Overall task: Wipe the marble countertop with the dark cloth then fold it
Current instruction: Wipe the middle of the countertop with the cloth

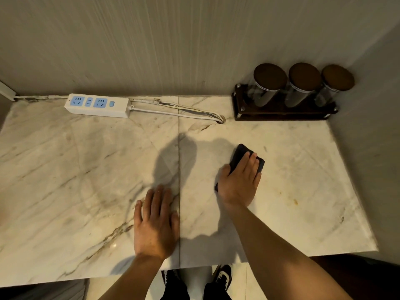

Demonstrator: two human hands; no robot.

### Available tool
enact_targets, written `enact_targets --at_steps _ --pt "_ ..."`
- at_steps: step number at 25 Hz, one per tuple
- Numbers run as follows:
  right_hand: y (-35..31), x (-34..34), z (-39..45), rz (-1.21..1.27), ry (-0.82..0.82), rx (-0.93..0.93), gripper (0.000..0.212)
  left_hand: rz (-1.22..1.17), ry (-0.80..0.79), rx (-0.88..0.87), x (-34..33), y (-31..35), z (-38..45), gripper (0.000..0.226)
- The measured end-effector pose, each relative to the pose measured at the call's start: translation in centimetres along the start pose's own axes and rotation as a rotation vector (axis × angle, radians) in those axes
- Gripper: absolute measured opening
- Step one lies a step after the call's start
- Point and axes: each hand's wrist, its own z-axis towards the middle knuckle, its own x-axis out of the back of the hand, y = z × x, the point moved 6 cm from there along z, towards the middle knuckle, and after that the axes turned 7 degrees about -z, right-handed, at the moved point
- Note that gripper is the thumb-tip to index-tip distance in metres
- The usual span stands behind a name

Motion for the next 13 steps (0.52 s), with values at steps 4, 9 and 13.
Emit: enact_targets --at_steps 4,9,13 --pt "1.6 -0.1 -2.8 0.002 -0.005 0.003 0.067 0.016 -0.027 0.02 -0.1 -0.3 0.0 0.054" --pt "3.4 0.1 -6.3 0.022 0.004 0.016 0.069 0.003 -0.054 0.058 0.2 0.0 0.0 0.057" --pt "4.7 0.2 -8.7 0.005 0.015 0.08 0.071 -0.059 -0.032 0.049 1.0 0.5 -0.2 0.057"
